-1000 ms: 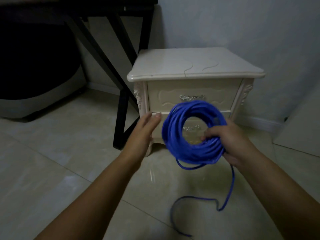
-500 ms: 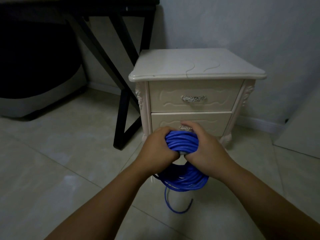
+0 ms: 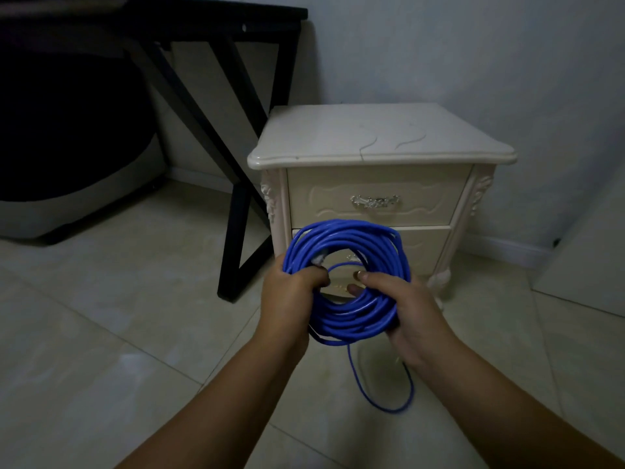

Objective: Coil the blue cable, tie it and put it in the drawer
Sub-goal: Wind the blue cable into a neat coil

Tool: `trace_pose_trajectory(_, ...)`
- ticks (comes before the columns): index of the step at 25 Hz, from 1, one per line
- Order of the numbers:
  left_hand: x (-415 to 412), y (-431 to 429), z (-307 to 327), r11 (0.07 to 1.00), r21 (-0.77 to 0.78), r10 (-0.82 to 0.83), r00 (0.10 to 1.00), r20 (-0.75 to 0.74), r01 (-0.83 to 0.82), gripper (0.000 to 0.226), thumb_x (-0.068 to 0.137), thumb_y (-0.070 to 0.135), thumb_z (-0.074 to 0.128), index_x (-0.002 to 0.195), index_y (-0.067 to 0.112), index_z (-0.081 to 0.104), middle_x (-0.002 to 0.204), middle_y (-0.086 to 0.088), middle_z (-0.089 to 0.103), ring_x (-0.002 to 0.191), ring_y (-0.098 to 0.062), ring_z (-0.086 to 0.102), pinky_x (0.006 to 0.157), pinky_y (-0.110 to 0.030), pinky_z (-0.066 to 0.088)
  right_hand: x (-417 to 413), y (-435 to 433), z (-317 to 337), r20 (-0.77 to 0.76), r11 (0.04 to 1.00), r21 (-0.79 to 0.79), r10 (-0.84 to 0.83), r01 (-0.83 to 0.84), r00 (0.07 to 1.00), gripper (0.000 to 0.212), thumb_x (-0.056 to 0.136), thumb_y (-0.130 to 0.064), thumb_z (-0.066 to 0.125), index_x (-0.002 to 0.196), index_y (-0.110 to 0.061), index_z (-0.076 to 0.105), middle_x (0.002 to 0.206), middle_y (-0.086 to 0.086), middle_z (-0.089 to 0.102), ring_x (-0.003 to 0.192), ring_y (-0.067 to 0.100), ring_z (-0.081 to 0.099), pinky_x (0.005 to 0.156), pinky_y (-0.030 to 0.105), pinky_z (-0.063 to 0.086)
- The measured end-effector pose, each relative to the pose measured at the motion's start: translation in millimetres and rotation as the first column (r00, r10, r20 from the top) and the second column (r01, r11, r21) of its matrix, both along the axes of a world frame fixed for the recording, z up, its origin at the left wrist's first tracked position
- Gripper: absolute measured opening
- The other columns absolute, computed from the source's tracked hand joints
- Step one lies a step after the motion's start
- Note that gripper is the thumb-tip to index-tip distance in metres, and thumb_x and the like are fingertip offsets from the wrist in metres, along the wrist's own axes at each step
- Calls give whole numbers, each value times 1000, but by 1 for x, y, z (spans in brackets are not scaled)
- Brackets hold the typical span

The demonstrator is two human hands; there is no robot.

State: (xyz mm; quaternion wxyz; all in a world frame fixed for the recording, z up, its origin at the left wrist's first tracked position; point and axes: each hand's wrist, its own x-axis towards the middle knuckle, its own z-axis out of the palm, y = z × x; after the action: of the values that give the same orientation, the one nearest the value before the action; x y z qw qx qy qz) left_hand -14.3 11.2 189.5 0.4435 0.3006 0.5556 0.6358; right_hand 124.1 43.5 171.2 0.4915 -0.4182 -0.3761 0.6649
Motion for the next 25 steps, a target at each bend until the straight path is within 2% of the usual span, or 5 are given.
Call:
trace_pose_trajectory(8,-1,-2,2,994,32,-110,989,95,108,27,74,-5,62,96,11,62,81,-12,55,79,-30,56,70,-41,49,-1,-4,5,149,996,72,-55,45,987,44,61,2,72,101,-14,63,84,18,63,78,34,64,75,50,54)
trace_pose_trajectory(11,-15,-3,14,950,32,-297,927,-228,312,69,74,-4,73,129,29,50,110,2,63,92,-15,68,76,-24,55,11,5,19,338,972,232,-125,46,933,37,65,8,68,90,-20,63,76,7,64,69,26,63,62,38,50)
trace_pose_trajectory(15,-26,-6,18,835,-125,-476,590,-653,536,111,67,14,84,145,53,15,142,18,31,113,4,55,86,-21,53,17,-2,28,721,878,410,-145,-248,677,53,72,0,70,96,-45,57,94,-11,67,77,6,65,65,22,52)
trace_pose_trajectory(19,-14,-10,2,846,-86,-315,365,-876,526,71,68,18,78,121,50,42,114,25,51,102,8,52,88,-8,42,6,-14,17,909,696,404,-236,-593,343,64,67,-15,67,125,-38,54,114,-9,59,96,14,59,79,32,51)
trace_pose_trajectory(25,-11,-10,3,914,-52,-255,473,-843,402,32,69,14,75,95,25,60,82,7,64,73,-3,61,66,-20,52,7,-16,26,857,750,434,-174,-499,485,57,67,-19,74,112,-39,44,99,-14,60,85,4,61,71,26,54)
